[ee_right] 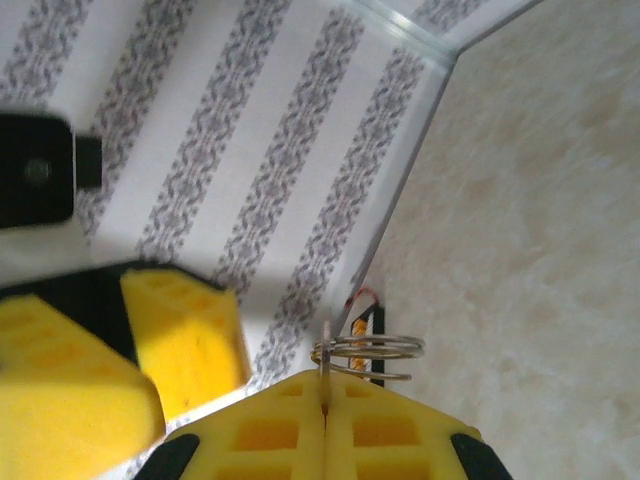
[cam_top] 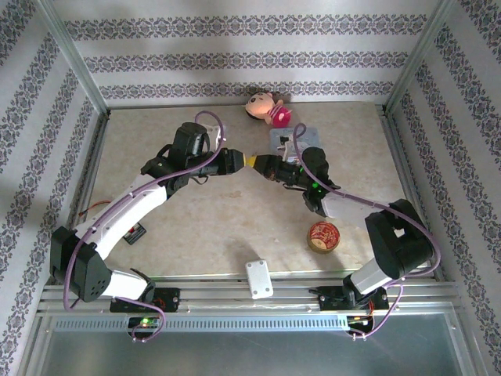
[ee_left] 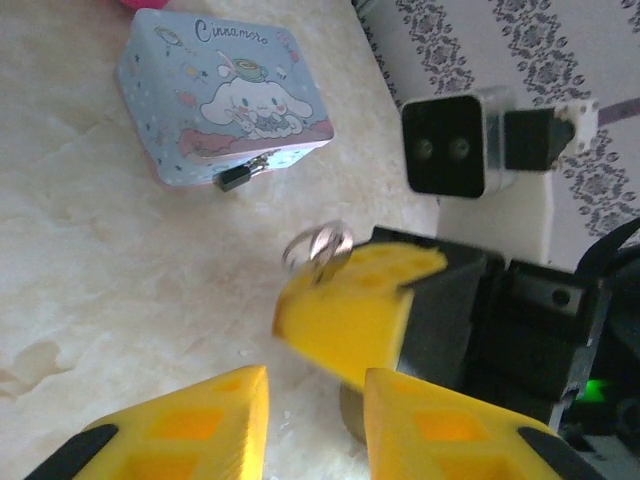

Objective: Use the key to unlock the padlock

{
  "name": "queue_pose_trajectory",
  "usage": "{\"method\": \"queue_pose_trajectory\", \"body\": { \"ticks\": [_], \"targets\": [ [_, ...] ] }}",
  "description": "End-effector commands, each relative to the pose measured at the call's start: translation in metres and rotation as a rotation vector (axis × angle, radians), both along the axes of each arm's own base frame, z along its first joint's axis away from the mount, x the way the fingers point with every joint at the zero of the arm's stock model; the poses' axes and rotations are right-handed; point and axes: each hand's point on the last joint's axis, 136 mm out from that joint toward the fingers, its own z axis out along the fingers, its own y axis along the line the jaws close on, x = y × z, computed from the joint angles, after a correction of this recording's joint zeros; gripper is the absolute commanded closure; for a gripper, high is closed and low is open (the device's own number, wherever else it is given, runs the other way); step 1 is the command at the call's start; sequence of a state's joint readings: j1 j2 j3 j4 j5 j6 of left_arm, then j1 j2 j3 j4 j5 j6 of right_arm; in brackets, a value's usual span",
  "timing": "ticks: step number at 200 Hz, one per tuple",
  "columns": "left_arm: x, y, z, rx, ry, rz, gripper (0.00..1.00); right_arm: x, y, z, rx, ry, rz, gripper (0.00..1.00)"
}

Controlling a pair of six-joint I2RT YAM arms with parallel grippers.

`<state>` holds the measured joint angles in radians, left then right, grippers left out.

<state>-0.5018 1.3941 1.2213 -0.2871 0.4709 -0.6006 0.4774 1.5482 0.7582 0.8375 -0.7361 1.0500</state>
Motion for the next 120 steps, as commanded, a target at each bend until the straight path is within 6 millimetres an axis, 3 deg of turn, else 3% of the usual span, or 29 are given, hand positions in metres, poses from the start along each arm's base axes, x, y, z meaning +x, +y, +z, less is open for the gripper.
{"method": "queue_pose_trajectory", "body": {
  "ticks": [1, 23, 44, 73, 95, 120],
  "targets": [
    [0.006, -0.004, 0.024, -0.067, -0.064, -0.011, 0.61, -0.031, 0.021, 0.026, 0.033, -0.174, 0.166, 1.0],
    [0.005, -0.004, 0.024, -0.081, -0.048, -0.033, 0.56, -0.036, 0.023, 0.02, 0.023, -0.205, 0.181, 1.0],
    [0.003, 0.011, 0.016, -0.049, -0.014, -0.018, 0.56, -0.037, 0.021, 0.02, 0.045, -0.236, 0.179, 1.0],
    [-0.006, 0.03, 0.018, -0.06, -0.01, -0.004, 0.62, -0.04, 0.022, 0.027, 0.096, -0.274, 0.202, 1.0],
    [-0.016, 0.024, 0.029, -0.135, -0.029, -0.079, 0.62, -0.04, 0.023, 0.033, 0.143, -0.29, 0.214, 1.0],
    [-0.02, 0.013, 0.027, -0.2, -0.005, -0.139, 0.65, -0.036, 0.028, 0.037, 0.187, -0.275, 0.236, 1.0]
  ]
}}
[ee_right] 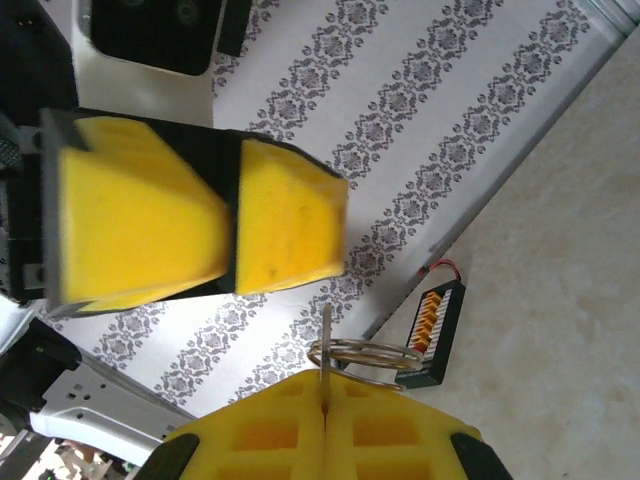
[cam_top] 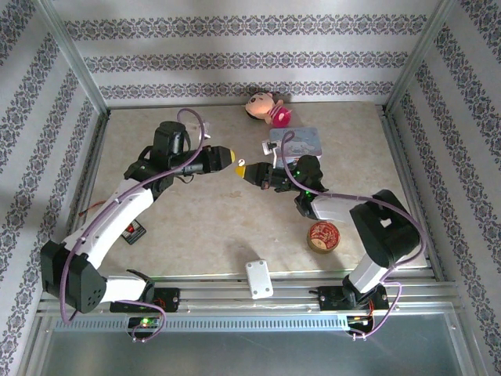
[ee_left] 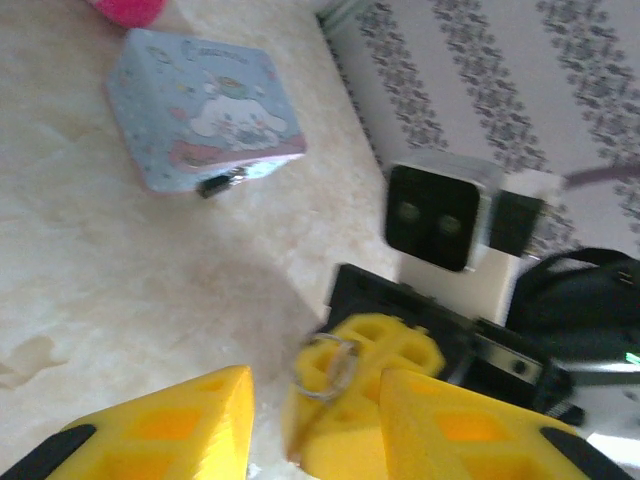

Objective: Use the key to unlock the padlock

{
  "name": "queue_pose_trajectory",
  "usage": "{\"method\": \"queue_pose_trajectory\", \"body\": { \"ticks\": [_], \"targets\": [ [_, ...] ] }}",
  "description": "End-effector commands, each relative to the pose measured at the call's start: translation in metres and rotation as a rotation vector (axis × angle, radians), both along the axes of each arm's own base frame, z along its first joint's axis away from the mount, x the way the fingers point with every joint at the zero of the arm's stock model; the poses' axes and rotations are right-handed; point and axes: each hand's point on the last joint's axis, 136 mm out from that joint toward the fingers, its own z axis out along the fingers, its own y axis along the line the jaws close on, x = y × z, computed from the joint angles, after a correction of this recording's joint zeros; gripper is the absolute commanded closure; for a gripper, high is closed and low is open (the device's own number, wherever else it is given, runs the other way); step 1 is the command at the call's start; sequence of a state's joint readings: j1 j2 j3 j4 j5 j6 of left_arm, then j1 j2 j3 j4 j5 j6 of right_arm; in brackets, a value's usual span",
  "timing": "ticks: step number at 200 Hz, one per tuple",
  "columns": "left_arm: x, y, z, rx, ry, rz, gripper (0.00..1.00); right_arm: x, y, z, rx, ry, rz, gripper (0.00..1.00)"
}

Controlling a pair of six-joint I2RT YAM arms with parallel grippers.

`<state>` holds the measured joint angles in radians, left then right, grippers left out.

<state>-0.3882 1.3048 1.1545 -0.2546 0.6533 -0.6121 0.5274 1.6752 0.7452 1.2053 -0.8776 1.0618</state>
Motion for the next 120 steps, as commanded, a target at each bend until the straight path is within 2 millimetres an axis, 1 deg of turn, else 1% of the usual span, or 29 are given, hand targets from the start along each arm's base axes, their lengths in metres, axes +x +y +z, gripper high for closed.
{"method": "queue_pose_trajectory", "body": {
  "ticks": [1, 24, 58, 74, 107, 120],
  "targets": [
    [-0.01, -0.013, 0.008, -0.09, -0.004, -0.1, 0.65, -0.005, 0.001, 0.025, 0.087, -0.076, 0.05, 1.0],
    [-0.007, -0.015, 0.003, -0.098, 0.011, -0.103, 0.67, -0.008, 0.006, 0.028, 0.09, -0.085, 0.065, 1.0],
    [-0.001, -0.018, -0.003, -0.108, 0.025, -0.1, 0.72, -0.012, 0.004, 0.034, 0.098, -0.097, 0.064, 1.0],
    [0.0, -0.021, -0.003, -0.128, 0.028, -0.109, 0.74, -0.013, 0.004, 0.036, 0.101, -0.099, 0.063, 1.0],
    [0.002, -0.026, 0.0, -0.163, 0.028, -0.124, 0.84, -0.013, 0.004, 0.037, 0.104, -0.095, 0.064, 1.0],
    [0.002, -0.026, 0.001, -0.167, 0.028, -0.127, 0.84, -0.014, 0.005, 0.038, 0.105, -0.096, 0.068, 1.0]
  ]
}}
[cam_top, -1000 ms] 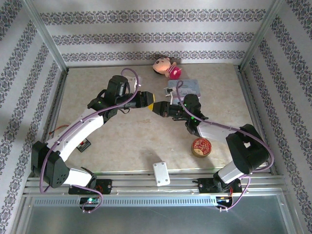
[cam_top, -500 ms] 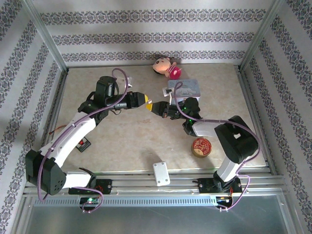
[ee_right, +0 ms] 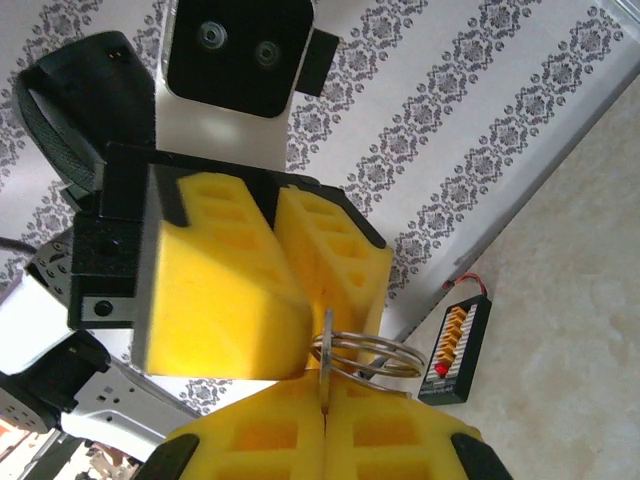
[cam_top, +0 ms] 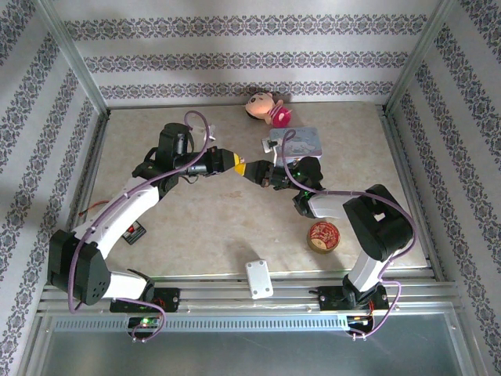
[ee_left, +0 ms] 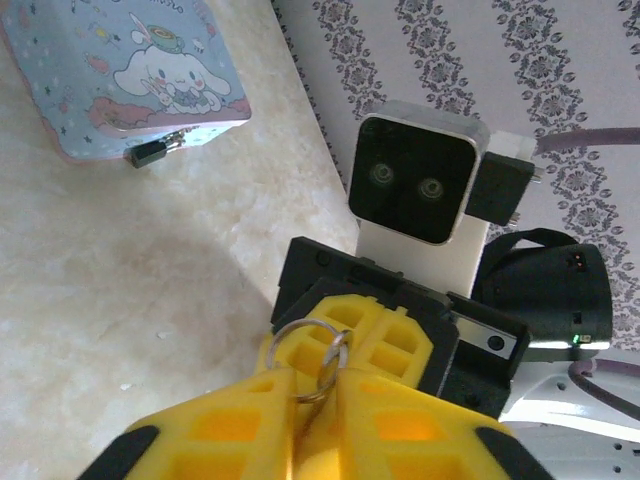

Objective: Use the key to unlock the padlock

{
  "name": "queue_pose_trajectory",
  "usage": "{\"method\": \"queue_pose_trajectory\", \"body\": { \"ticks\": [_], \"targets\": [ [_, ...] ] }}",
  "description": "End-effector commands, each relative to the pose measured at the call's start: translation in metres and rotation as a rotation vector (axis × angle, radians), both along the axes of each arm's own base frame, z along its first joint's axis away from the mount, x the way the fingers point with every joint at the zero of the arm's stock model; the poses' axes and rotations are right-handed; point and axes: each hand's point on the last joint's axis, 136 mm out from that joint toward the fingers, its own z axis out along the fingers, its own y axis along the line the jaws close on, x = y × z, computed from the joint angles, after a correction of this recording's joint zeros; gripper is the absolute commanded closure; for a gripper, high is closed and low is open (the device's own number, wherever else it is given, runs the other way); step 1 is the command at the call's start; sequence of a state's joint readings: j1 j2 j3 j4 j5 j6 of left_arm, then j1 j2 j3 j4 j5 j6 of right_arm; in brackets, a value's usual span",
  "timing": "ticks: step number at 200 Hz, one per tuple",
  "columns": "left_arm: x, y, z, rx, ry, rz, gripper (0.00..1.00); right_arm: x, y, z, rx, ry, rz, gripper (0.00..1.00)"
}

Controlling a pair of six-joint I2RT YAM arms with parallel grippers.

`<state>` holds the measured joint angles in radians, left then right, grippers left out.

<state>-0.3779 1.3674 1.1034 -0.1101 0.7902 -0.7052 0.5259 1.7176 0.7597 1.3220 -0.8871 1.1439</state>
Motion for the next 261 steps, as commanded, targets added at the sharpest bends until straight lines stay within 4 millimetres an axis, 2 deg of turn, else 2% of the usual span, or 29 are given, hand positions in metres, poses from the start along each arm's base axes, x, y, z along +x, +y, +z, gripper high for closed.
{"method": "queue_pose_trajectory", "body": {
  "ticks": [1, 33, 58, 149, 162, 185, 192, 228, 249, 261],
  "targets": [
    [0.0, -0.009, 0.013, -0.061, -0.044, -0.044, 0.84, -0.015, 0.003, 0.029, 0.051, -0.099, 0.044, 1.0],
    [0.001, -0.011, 0.013, -0.071, -0.041, -0.051, 0.82, -0.017, 0.007, 0.031, 0.053, -0.103, 0.06, 1.0],
    [0.001, -0.013, 0.017, -0.092, -0.052, -0.059, 0.74, -0.018, 0.009, 0.03, 0.051, -0.098, 0.068, 1.0],
    [0.005, -0.016, 0.002, -0.1, -0.029, -0.07, 0.74, -0.031, 0.02, 0.037, 0.054, -0.112, 0.147, 1.0],
    [0.006, -0.014, 0.0, -0.083, -0.035, -0.061, 0.71, -0.032, 0.02, 0.037, 0.053, -0.107, 0.15, 1.0],
    [0.002, -0.013, 0.003, -0.06, -0.052, -0.071, 0.9, -0.028, 0.018, 0.032, 0.048, -0.085, 0.139, 1.0],
    [0.001, -0.011, 0.003, -0.049, -0.053, -0.068, 1.0, -0.027, 0.017, 0.032, 0.049, -0.081, 0.132, 1.0],
    [-0.005, -0.001, 0.005, 0.001, -0.072, -0.051, 1.0, -0.021, 0.012, 0.029, 0.042, -0.069, 0.099, 1.0],
    [-0.001, 0.009, 0.008, 0.004, -0.084, -0.02, 1.0, -0.02, 0.009, 0.03, 0.035, -0.073, 0.091, 0.87],
    [0.0, 0.013, 0.011, 0.003, -0.088, -0.014, 1.0, -0.02, 0.006, 0.03, 0.027, -0.074, 0.091, 0.75]
  ]
}}
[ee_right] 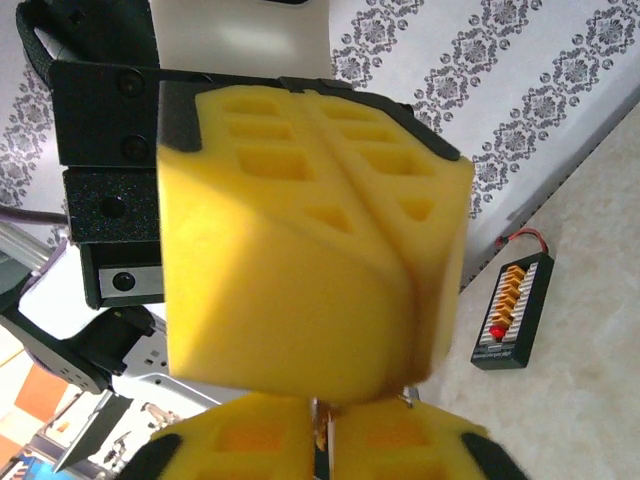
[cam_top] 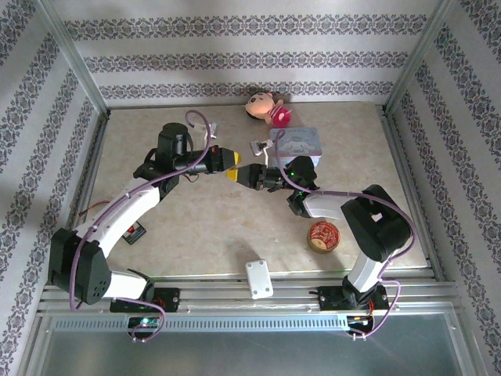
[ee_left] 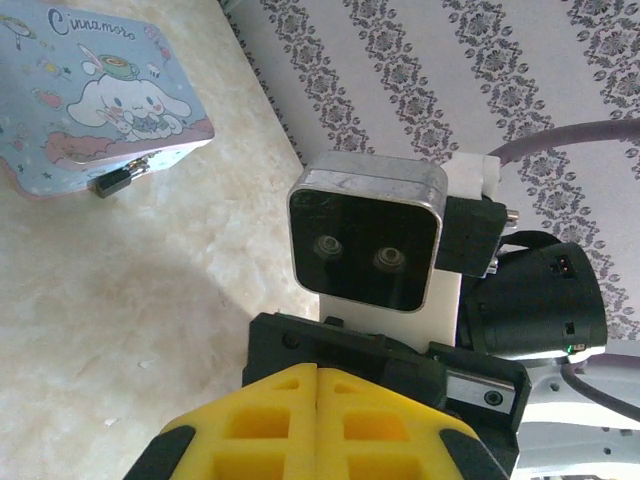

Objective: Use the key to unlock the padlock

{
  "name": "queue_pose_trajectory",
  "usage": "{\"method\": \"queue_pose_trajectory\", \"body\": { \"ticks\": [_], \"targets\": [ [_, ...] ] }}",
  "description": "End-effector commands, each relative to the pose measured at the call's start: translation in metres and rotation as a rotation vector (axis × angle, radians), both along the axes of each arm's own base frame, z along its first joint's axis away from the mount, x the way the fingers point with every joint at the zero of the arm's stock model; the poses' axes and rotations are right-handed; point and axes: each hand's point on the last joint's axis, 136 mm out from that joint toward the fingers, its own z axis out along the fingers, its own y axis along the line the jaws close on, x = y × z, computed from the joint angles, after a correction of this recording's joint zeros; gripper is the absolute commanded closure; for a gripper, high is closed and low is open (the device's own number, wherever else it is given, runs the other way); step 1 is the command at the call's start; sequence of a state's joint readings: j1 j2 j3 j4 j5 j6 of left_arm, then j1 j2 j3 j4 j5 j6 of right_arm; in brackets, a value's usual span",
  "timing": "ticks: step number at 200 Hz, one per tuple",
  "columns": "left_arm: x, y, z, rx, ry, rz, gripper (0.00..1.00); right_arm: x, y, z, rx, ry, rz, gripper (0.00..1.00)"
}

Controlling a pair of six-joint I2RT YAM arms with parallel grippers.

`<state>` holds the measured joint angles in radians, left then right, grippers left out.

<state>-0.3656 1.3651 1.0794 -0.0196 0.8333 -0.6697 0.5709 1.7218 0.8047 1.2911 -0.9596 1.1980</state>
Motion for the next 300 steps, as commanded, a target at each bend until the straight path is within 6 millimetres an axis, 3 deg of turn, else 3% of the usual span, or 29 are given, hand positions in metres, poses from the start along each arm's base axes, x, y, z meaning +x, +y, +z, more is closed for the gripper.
{"method": "queue_pose_trajectory", "body": {
  "ticks": [1, 21, 65, 129, 197, 270, 300],
  "targets": [
    [-0.002, 0.014, 0.003, 0.029, -0.002, 0.027, 1.0, 0.002, -0.012, 0.024, 0.04, -0.106, -0.033, 0.74],
    [0.0, 0.016, 0.008, 0.038, -0.021, 0.021, 1.0, 0.004, -0.019, 0.023, 0.025, -0.105, -0.05, 0.64],
    [0.002, 0.015, 0.005, 0.077, -0.003, -0.022, 1.0, 0.009, -0.035, 0.019, -0.032, -0.113, -0.108, 0.62],
    [0.008, -0.002, -0.011, 0.029, 0.058, -0.109, 1.0, 0.002, -0.042, -0.005, -0.343, -0.151, -0.223, 0.6],
    [0.021, -0.018, -0.007, -0.08, 0.078, -0.127, 1.0, 0.009, -0.015, -0.025, -0.369, -0.016, -0.337, 0.63],
    [0.015, -0.018, -0.011, -0.074, 0.099, -0.149, 1.0, 0.023, -0.029, -0.004, -0.307, -0.053, -0.465, 0.61],
    [0.014, -0.02, -0.013, -0.08, 0.112, -0.154, 1.0, 0.026, -0.035, 0.002, -0.274, -0.054, -0.492, 0.65]
  ]
}}
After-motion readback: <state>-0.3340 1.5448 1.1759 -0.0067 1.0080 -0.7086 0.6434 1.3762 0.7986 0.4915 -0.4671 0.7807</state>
